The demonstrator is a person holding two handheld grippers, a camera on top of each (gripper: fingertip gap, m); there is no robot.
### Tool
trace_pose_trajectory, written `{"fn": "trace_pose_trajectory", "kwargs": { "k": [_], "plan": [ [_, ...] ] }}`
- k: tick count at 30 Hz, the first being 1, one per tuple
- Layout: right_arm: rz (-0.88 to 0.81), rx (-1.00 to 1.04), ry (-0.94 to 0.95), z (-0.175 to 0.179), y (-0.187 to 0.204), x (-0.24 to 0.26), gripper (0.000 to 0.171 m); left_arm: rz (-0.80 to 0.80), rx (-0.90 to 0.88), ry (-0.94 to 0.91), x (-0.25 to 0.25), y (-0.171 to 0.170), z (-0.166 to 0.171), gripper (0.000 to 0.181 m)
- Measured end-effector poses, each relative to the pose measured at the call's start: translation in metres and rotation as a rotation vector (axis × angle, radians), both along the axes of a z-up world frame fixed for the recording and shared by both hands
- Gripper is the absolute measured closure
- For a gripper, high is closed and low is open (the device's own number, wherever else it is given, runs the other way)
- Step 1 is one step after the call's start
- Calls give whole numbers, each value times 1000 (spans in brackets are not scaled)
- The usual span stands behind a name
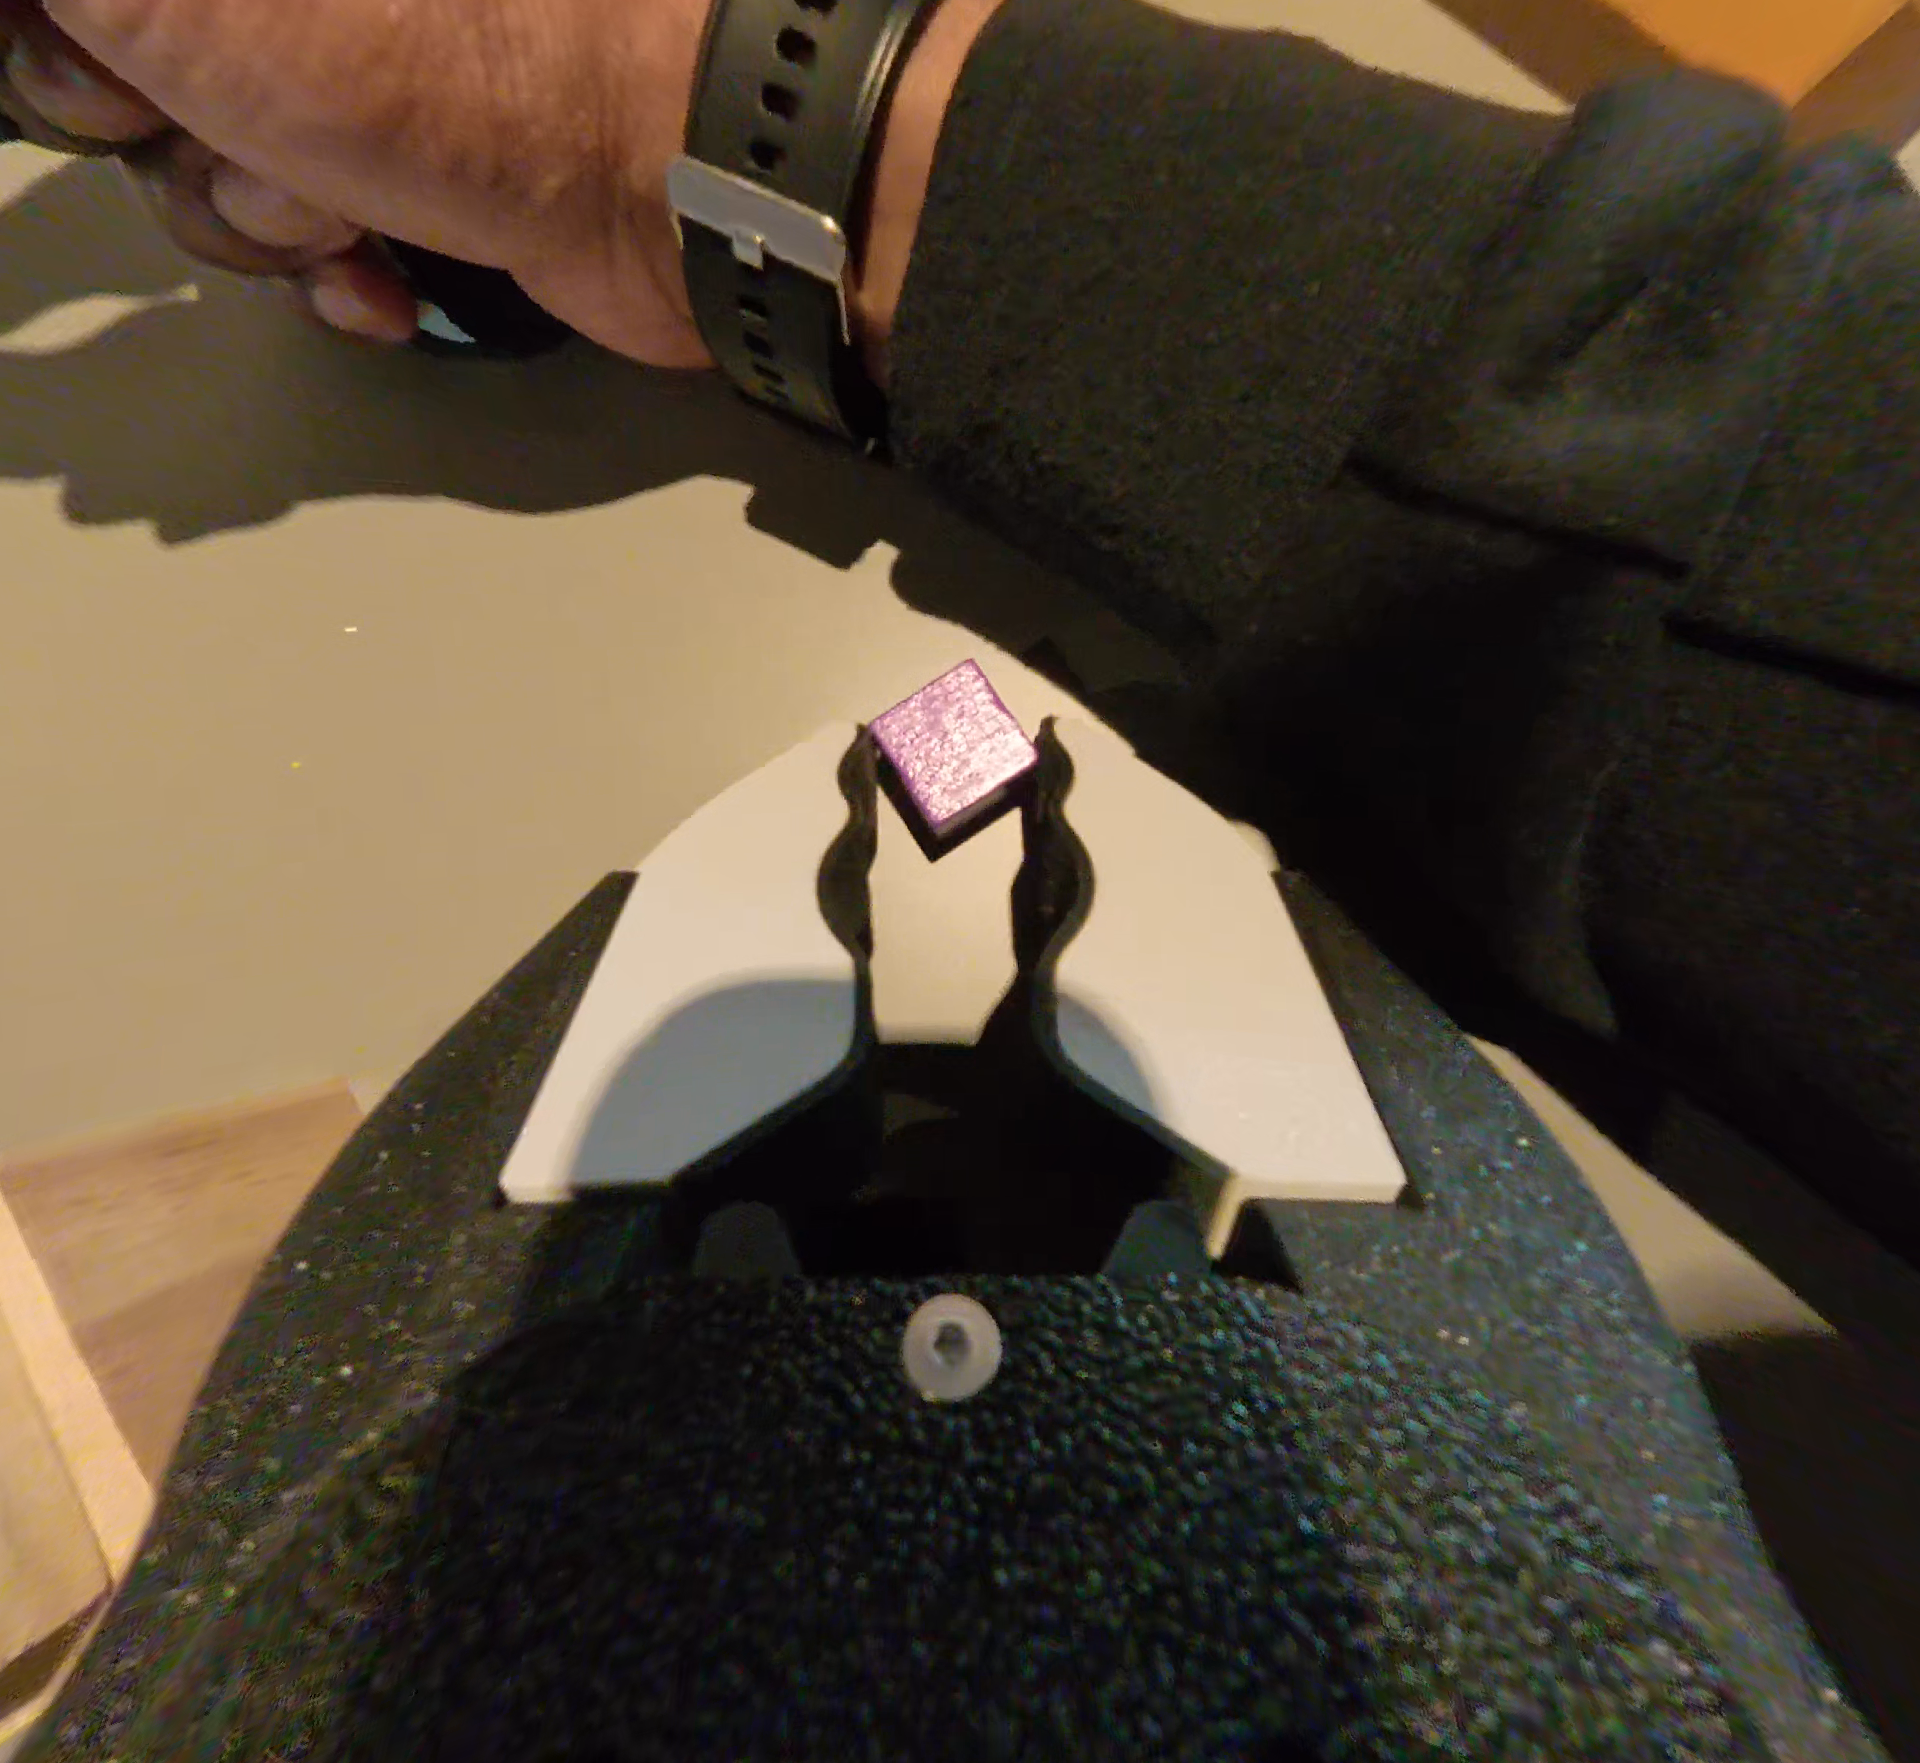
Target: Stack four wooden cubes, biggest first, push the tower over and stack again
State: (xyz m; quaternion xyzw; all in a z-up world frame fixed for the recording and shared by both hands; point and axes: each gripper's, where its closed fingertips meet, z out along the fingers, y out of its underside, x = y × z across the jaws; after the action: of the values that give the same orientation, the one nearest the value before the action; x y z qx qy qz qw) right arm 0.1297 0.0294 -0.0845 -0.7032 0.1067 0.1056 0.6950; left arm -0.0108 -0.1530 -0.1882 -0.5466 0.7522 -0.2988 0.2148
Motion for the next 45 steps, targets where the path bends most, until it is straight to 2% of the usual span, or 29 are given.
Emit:
{"fn": "trace_pose_trajectory", "kwargs": {
  "k": [1,8,14,19,23,26,31,36,45],
  "plan": [
    [0,1,2,0,0,0,171,-6,-9,1,-1,-1,0,152],
    [3,4,9,0,0,1,171,-97,-95,-98,-10,-7,23,152],
    [4,2,10,0,0,1,171,-209,-115,-332,-33,-4,98,152],
    [1,2,3,0,0,0,171,-182,-123,-487,-40,36,154,152],
    [0,1,0,0,0,0,171,-127,-54,-538,-43,81,179,153],
    [0,0,-1,0,0,0,171,-72,-12,-514,-43,111,181,152],
    [1,0,0,0,0,0,171,5,9,-393,-42,141,162,153],
    [1,-1,0,0,0,0,171,-73,-20,-303,-43,137,145,152],
    [2,-3,2,-1,0,0,171,-130,-2,-216,-48,127,140,152]
  ]
}}
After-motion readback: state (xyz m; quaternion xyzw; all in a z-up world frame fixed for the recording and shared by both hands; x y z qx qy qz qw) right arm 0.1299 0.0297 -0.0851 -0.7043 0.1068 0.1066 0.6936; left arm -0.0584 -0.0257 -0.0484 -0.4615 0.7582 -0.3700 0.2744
